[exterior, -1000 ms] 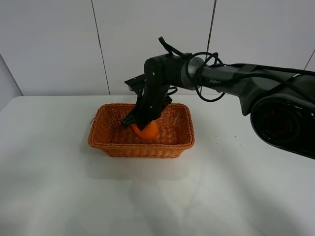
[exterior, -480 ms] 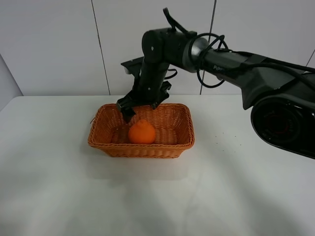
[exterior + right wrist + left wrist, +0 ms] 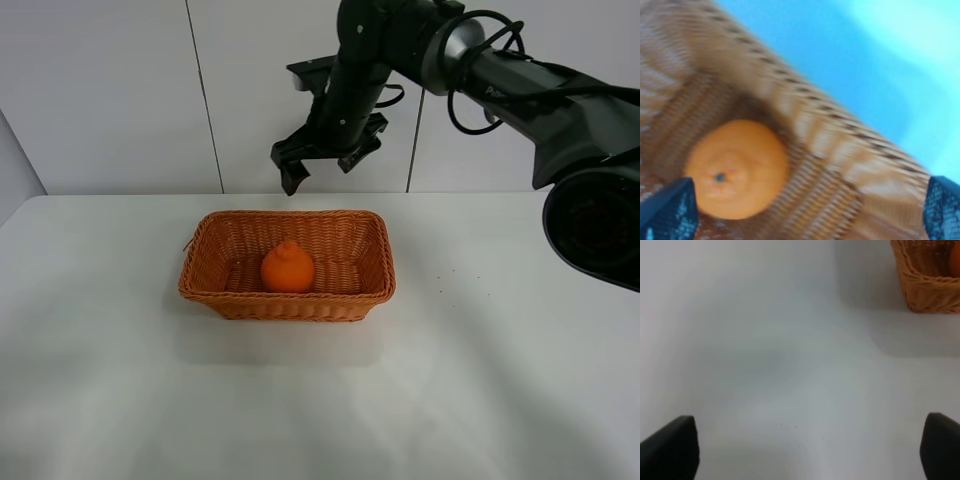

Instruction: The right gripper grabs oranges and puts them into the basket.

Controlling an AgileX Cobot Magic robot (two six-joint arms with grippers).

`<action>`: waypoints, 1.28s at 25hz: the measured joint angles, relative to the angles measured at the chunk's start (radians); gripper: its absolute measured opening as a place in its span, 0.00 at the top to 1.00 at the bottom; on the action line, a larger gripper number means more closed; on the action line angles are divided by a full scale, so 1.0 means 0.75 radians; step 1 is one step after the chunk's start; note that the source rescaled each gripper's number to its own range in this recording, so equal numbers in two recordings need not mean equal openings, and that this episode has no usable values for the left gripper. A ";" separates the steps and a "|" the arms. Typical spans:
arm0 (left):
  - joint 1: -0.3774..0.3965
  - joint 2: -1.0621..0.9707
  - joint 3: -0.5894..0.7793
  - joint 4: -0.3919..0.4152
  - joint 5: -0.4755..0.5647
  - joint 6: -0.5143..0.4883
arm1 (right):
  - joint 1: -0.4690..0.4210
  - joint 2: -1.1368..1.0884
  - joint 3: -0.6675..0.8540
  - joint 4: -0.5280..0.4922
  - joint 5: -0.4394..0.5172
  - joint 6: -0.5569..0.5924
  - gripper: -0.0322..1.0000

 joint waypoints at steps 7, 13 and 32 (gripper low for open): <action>0.000 0.000 0.000 0.000 0.000 0.000 | -0.282 0.000 0.005 -0.002 0.003 0.000 0.00; 0.000 0.000 0.000 0.000 0.000 0.000 | -0.533 0.000 0.040 -0.006 0.003 0.001 0.00; 0.000 0.000 0.000 0.000 0.000 0.000 | -0.700 -0.318 0.442 0.005 -0.001 0.005 0.00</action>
